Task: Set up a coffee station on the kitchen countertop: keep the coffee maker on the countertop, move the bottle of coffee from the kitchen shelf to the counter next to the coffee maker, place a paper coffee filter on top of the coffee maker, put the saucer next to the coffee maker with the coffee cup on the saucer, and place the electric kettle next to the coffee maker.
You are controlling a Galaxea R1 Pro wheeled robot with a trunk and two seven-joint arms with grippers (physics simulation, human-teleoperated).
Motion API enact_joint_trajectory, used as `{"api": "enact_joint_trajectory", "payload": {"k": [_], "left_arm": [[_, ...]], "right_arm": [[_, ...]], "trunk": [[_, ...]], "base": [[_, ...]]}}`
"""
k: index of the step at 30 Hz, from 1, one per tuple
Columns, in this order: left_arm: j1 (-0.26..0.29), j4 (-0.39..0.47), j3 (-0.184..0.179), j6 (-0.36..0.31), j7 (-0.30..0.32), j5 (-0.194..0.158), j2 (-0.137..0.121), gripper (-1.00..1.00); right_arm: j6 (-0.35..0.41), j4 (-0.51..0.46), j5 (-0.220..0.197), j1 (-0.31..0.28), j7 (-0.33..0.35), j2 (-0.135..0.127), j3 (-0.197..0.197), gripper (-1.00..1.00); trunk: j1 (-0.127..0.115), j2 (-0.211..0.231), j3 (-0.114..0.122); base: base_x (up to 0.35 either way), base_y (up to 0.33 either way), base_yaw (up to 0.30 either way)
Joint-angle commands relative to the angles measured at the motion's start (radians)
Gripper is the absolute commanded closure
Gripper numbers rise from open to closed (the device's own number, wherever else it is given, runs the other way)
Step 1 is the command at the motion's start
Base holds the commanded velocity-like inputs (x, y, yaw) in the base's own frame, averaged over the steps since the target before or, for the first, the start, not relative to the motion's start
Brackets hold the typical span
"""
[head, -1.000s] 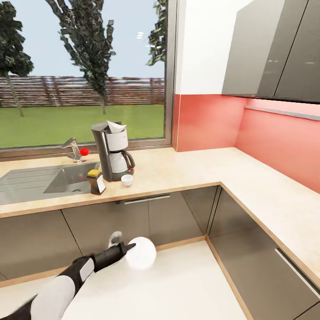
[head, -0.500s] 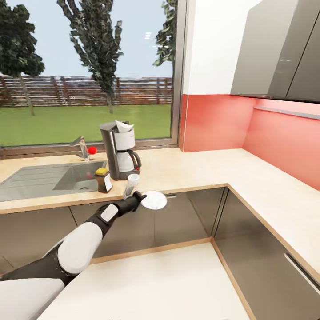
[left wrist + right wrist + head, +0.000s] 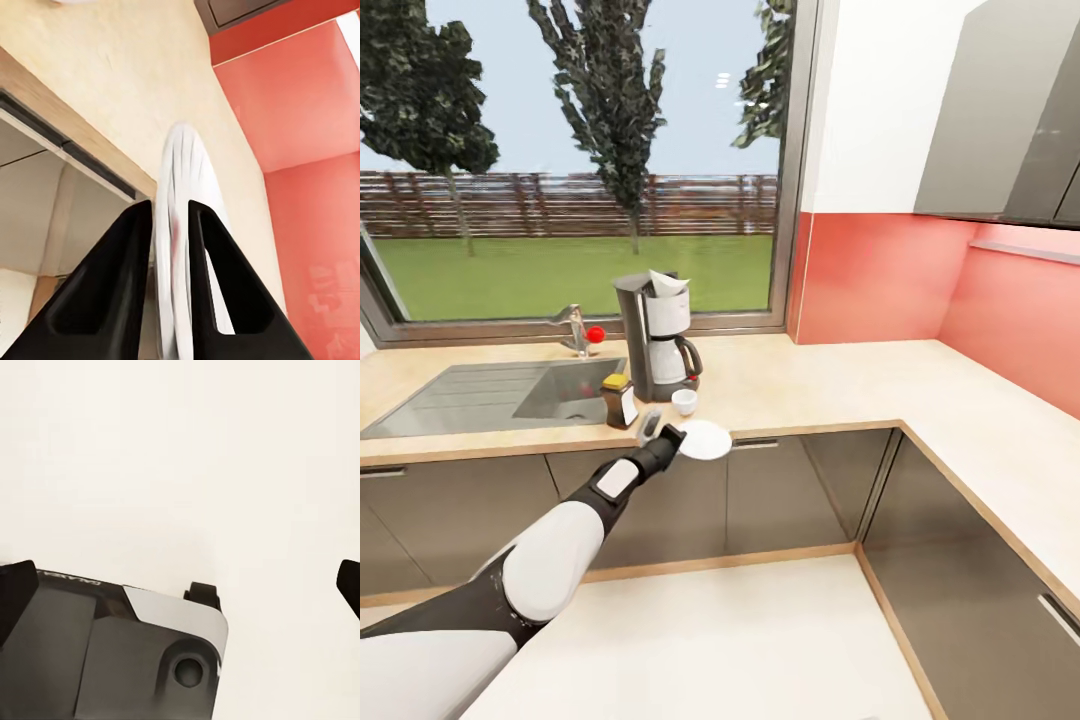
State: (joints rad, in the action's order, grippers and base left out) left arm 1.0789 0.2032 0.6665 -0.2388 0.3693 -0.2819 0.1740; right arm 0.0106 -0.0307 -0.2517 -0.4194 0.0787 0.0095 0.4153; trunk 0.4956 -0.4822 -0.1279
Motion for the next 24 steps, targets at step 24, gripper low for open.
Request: {"api": "enact_joint_trajectory", "payload": {"k": [24], "left_arm": [[-0.011, -0.001, 0.000, 0.000, 0.010, -0.008, 0.001, 1.00]], "right_arm": [[0.000, 0.002, -0.009, -0.001, 0.001, -0.001, 0.008, -1.00]], "trunk": [[0.000, -0.002, -0.002]], "base": [[0.181, -0.127, 0.000]]}}
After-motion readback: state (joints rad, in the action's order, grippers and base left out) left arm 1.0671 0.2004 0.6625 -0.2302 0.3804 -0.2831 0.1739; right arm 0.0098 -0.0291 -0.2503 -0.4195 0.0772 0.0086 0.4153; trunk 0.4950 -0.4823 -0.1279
